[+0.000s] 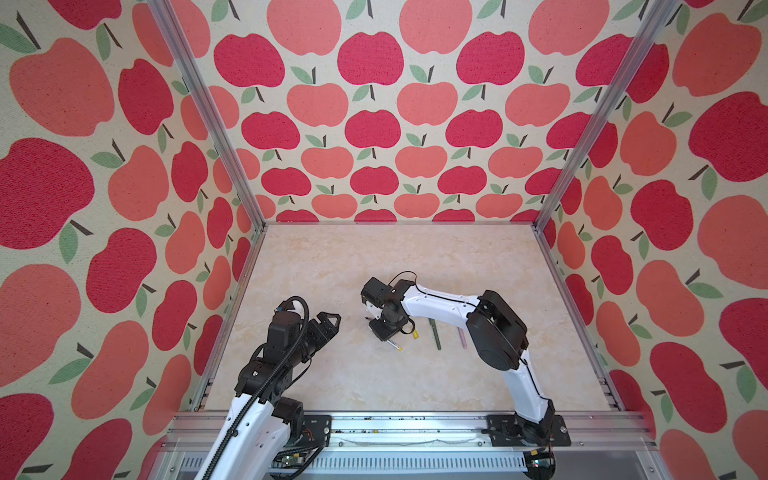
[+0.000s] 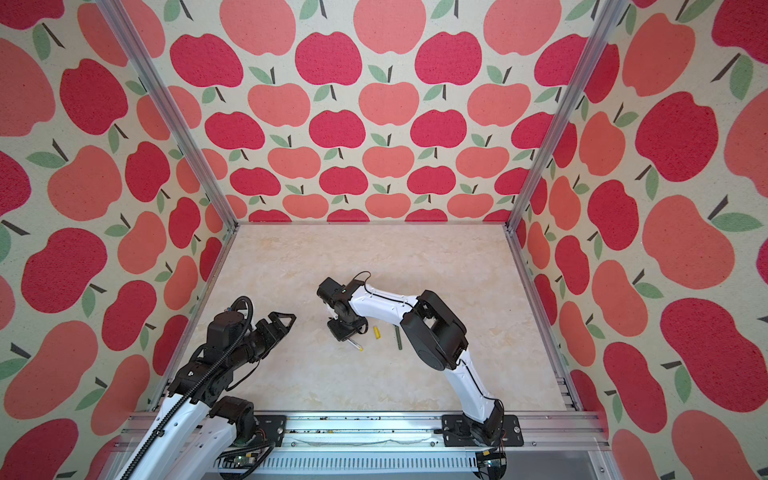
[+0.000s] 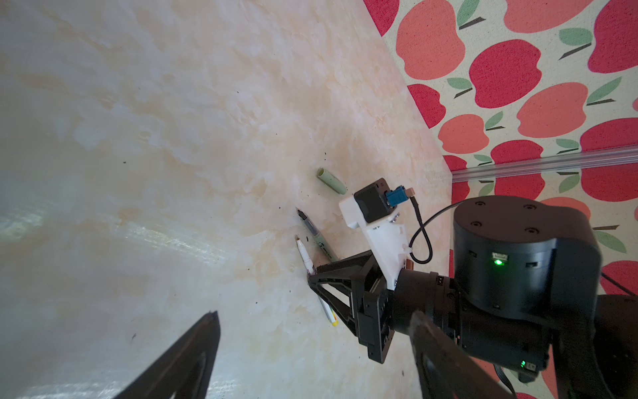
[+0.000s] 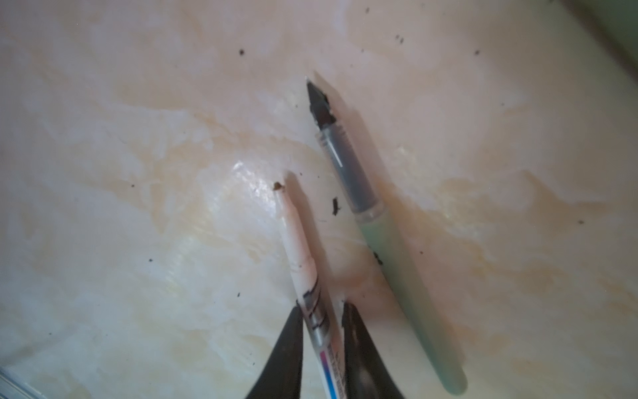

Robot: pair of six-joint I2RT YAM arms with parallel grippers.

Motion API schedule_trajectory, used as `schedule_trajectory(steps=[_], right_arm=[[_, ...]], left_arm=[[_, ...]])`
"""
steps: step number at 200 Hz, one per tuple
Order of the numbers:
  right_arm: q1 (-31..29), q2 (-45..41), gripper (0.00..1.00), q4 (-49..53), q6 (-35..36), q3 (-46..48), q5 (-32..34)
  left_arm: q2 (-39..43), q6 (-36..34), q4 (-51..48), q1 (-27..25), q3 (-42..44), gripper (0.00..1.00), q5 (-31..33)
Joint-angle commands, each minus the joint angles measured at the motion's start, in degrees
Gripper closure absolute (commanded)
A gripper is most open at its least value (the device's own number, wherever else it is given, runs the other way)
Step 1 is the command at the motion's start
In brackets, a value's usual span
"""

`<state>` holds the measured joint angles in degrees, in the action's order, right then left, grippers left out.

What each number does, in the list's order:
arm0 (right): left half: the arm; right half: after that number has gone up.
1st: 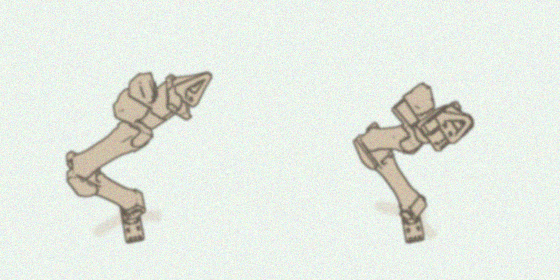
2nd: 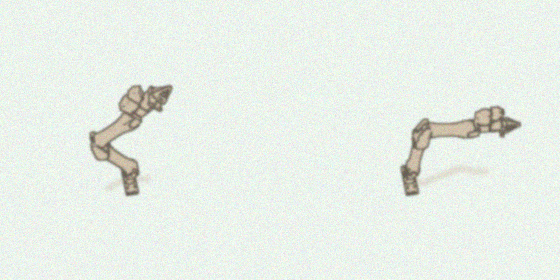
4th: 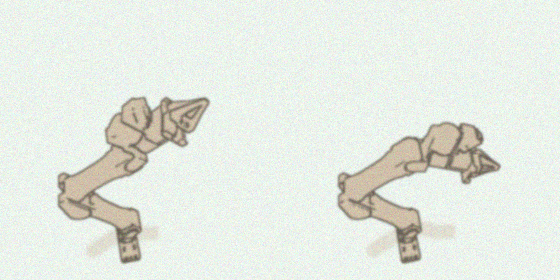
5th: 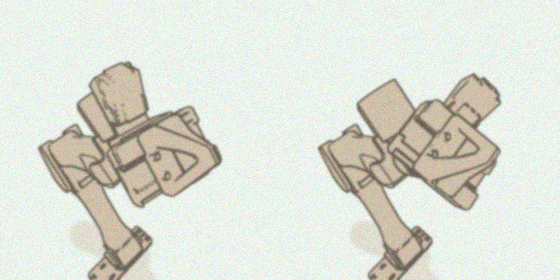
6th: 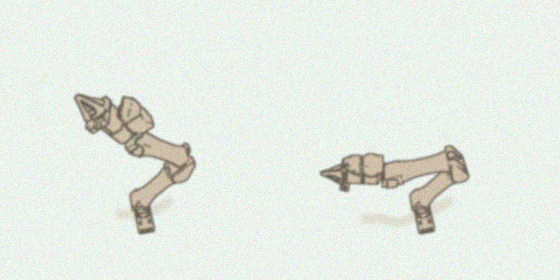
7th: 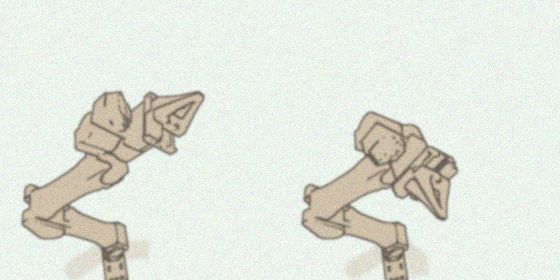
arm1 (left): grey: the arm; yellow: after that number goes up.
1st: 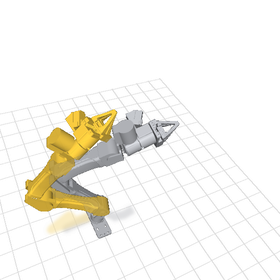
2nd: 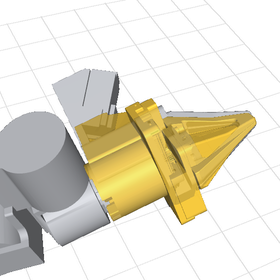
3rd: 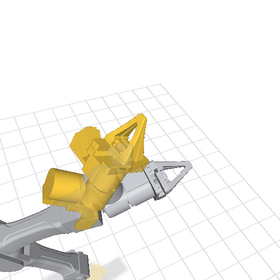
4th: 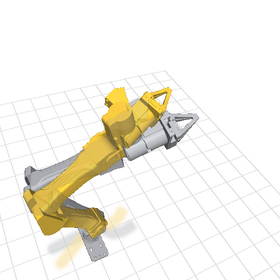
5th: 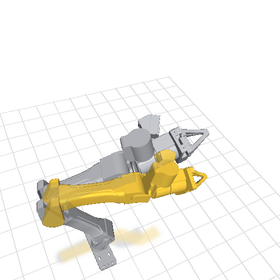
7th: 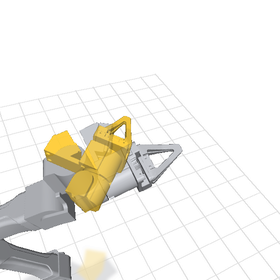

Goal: Insert the pens into the pen caps
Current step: 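Grasp the white pen with the right gripper and lift it upright, then grasp the white pen with the left gripper while the right releases it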

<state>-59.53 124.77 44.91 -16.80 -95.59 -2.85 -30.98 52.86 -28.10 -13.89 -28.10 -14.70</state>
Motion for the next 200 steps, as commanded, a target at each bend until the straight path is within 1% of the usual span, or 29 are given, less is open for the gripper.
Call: schedule_trajectory(steps=[1, 29, 53, 70, 93, 114, 135, 169, 182, 200], right_arm=[[-0.9, 3.4, 0.82, 2.1, 1.2, -1.4, -0.5], [-1.2, 3.6, 0.88, 2.6, 1.2, -1.6, -0.4], [-1.3, 2.3, 0.9, 2.2, 0.7, -1.5, -1.4], [-1.2, -0.3, 0.91, 0.8, 0.0, -1.2, -3.4], [-0.5, -6.4, 0.91, -3.1, -1.5, 0.4, -8.3], [1.0, -13.4, 0.92, -7.8, -3.7, 3.5, -11.9], [3.1, -20.7, 0.93, -13.3, -6.6, 8.2, -14.7], [6.4, -30.8, 0.95, -25.5, -13.0, 17.6, -19.7], [7.0, -33.0, 0.95, -29.1, -15.1, 19.9, -21.2], [7.1, -34.5, 0.95, -32.0, -17.2, 22.0, -22.5]], left_arm=[[1.0, -0.7, -1.6, 0.5, 0.5, 0.11, -1.0], [2.2, -0.8, -2.3, 1.0, 0.7, 0.11, -0.9], [2.9, -1.0, -2.3, 1.3, 0.8, 0.11, -1.0], [3.4, -2.0, -1.2, 1.4, 0.6, 0.11, -1.9], [4.8, -5.0, 2.9, 1.5, 0.5, 0.12, -4.9], [6.2, -8.7, 7.8, 1.6, 0.3, 0.12, -8.8], [5.7, -12.8, 13.7, 1.5, 0.2, 0.11, -15.5], [-0.7, -15.9, 19.7, 1.2, -0.5, 0.13, -26.0], [-3.3, -16.2, 21.8, 0.6, -0.7, 0.15, -28.4], [-6.0, -16.3, 25.0, -1.2, -0.6, 0.15, -30.0]])
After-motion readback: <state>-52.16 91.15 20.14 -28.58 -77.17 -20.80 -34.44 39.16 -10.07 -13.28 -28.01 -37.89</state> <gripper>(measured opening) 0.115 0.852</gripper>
